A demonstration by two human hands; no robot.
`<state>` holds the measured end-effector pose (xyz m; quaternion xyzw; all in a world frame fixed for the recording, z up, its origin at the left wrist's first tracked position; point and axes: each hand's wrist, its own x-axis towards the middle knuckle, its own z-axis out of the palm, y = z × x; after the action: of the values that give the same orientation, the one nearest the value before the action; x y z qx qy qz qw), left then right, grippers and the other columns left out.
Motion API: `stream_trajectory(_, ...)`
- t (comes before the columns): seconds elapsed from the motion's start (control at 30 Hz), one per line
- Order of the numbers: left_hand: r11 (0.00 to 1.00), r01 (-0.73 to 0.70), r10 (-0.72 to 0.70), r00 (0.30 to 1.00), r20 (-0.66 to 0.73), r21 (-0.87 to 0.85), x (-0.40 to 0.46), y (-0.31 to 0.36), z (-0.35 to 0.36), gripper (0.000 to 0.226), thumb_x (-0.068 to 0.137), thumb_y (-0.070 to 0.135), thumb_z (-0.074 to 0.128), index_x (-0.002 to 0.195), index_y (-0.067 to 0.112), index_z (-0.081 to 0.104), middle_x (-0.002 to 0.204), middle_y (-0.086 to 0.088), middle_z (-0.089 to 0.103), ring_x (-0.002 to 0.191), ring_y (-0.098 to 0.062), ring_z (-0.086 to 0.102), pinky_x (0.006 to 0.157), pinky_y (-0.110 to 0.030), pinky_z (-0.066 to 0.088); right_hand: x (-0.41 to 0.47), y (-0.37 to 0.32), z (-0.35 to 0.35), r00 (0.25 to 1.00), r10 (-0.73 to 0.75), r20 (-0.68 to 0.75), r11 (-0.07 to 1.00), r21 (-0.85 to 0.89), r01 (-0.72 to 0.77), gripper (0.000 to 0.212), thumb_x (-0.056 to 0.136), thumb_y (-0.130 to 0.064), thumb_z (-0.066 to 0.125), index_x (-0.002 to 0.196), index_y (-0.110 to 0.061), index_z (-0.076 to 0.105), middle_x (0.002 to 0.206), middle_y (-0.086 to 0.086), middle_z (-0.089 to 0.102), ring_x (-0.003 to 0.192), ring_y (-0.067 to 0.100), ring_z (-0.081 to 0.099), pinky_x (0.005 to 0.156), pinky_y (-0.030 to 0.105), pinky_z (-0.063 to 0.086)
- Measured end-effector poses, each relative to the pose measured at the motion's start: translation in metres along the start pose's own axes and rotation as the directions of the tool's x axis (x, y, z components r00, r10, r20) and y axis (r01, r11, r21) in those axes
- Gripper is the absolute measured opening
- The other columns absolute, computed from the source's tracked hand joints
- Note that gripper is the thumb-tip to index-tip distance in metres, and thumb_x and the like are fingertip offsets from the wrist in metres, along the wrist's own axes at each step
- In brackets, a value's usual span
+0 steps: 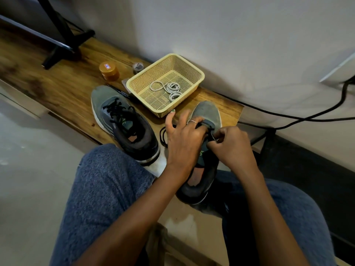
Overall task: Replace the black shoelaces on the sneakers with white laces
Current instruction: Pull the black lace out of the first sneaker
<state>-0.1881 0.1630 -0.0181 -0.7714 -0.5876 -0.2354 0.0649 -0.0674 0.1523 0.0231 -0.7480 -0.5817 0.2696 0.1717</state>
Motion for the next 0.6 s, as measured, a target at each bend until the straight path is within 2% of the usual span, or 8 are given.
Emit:
stream_trajectory(0.1, 1.000, -0.010, 0.009, 1.000, -0.027, -0.010, 0.001, -0.001, 0.000, 0.002, 0.079, 0.030, 0.075, 0.078, 0.028, 0.074, 0.106, 0.009, 0.069, 0.122, -0.018, 0.038, 0.104, -0.048, 0.015, -0.001, 0.000, 0.001, 1.000, -0.010, -0.006, 1.000, 0.006, 0.010, 0.008, 0.077, -0.018, 0.067, 0.080, -0.011, 0.069, 0.077, 0.008, 0.066, 0.076, 0.025, 0.064, 0.068, 0.043, 0.056)
stream_trajectory(0.2, 0.998, -0.067, 0.067, 0.998, 0.019, -0.020, 0.001, 0.000, -0.002, 0.010, 0.074, 0.032, 0.078, 0.079, 0.025, 0.073, 0.111, 0.005, 0.068, 0.123, -0.020, 0.036, 0.103, -0.049, 0.015, -0.001, 0.000, 0.001, 1.000, -0.018, -0.021, 1.000, 0.020, 0.018, 0.008, 0.079, -0.020, 0.069, 0.079, -0.011, 0.069, 0.075, 0.007, 0.066, 0.074, 0.025, 0.064, 0.066, 0.043, 0.056)
stream_trajectory(0.3, 0.999, -0.045, 0.045, 0.997, 0.064, 0.000, 0.001, 0.000, -0.002, 0.013, 0.074, 0.036, 0.077, 0.082, 0.026, 0.073, 0.116, 0.006, 0.066, 0.125, -0.021, 0.033, 0.103, -0.049, 0.014, -0.002, 0.000, 0.000, 1.000, -0.025, -0.017, 0.999, 0.020, 0.025, 0.009, 0.079, -0.020, 0.068, 0.077, -0.012, 0.069, 0.073, 0.007, 0.066, 0.072, 0.024, 0.064, 0.065, 0.044, 0.056)
stream_trajectory(0.47, 1.000, -0.022, 0.022, 1.000, 0.006, -0.011, 0.001, -0.002, 0.004, 0.014, 0.077, 0.032, 0.073, 0.085, 0.021, 0.069, 0.110, 0.007, 0.067, 0.120, -0.019, 0.039, 0.102, -0.049, 0.015, -0.003, -0.002, 0.002, 0.999, -0.004, -0.047, 1.000, 0.020, 0.005, 0.010, 0.078, -0.019, 0.067, 0.075, -0.009, 0.069, 0.073, 0.008, 0.066, 0.071, 0.025, 0.064, 0.064, 0.043, 0.056)
stream_trajectory(0.6, 0.995, 0.037, -0.039, 0.999, -0.030, -0.089, 0.001, 0.003, 0.008, 0.018, 0.085, 0.033, 0.055, 0.088, 0.020, 0.066, 0.101, 0.007, 0.067, 0.111, -0.017, 0.044, 0.102, -0.048, 0.017, -0.002, -0.002, 0.003, 0.995, 0.054, -0.082, 0.998, 0.039, -0.050, 0.013, 0.079, -0.023, 0.069, 0.082, -0.011, 0.070, 0.076, 0.008, 0.066, 0.074, 0.025, 0.064, 0.067, 0.042, 0.057)
